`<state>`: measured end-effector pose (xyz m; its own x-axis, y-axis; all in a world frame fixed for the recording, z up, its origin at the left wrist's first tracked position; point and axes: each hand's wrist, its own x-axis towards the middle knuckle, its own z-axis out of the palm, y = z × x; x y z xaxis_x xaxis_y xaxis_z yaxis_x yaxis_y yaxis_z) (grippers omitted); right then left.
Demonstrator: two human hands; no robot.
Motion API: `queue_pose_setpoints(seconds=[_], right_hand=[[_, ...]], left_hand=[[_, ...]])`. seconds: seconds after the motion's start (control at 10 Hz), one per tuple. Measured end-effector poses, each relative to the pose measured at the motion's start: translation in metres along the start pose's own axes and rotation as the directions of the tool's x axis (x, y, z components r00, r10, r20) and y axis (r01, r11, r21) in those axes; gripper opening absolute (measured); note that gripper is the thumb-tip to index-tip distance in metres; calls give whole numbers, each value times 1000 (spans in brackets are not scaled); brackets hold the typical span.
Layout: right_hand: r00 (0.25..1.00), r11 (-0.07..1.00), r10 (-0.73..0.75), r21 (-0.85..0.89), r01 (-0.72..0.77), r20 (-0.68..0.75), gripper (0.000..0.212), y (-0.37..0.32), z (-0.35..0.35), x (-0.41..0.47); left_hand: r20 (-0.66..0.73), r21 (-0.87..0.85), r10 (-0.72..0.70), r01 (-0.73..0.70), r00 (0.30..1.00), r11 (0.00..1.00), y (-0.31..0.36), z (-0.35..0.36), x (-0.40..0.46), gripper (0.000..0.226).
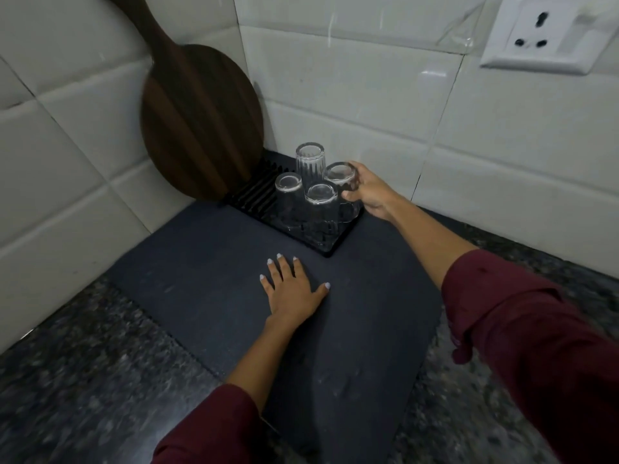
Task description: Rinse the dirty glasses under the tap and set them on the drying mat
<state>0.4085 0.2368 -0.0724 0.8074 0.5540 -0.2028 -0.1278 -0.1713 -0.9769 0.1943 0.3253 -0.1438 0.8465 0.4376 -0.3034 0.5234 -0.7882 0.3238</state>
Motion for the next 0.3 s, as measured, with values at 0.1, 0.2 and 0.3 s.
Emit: queue_pose_setpoints(seconds=[0.1,0.2,0.3], right_hand=[[999,998,35,-42,-35,-19,85,-4,-7,-24],[999,1000,19,-14,-20,-45,83,2,-24,-63],[993,998,-17,63,25,-118,74,14,-43,-116]], left_hand=[[29,-47,-11,13,1000,999,4,-5,-8,86],[22,-83,16,-14,1000,996,20,-5,-27,83],[7,-103,129,-127,992,986,45,2,-46,79]])
